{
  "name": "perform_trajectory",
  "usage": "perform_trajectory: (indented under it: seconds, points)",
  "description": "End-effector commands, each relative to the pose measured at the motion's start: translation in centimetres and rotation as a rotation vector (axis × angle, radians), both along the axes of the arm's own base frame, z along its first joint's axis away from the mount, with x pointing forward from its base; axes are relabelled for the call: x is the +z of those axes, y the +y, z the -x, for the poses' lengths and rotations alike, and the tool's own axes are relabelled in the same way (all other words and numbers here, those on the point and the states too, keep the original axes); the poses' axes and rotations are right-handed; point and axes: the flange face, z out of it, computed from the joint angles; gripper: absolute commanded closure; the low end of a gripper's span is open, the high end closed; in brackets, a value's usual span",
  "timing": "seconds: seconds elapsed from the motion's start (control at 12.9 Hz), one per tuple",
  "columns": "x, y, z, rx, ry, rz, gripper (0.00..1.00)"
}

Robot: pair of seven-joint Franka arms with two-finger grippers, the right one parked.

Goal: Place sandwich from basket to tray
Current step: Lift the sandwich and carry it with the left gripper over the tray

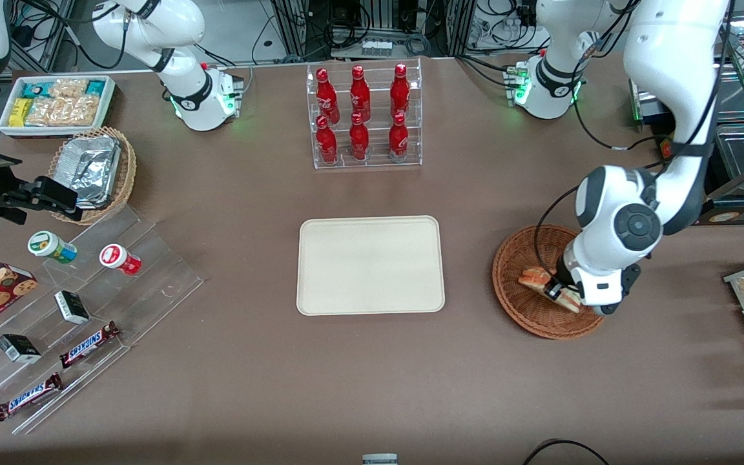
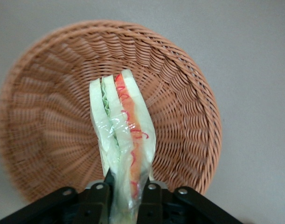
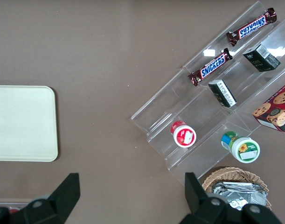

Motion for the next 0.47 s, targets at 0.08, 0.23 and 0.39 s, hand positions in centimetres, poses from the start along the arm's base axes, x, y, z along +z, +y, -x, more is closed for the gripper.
perform_trajectory:
  seconds: [0.08,0.23,0.39]
  points:
    - [9.2,-8.0,-0.4,-0.126,0.021,-0.02,1.0]
    - [10.0,-13.9,1.1,-0.228,-0.003,-0.013,1.0]
    - [9.0,-20.1,2.8,-0.372,-0.006,-0.016,1.0]
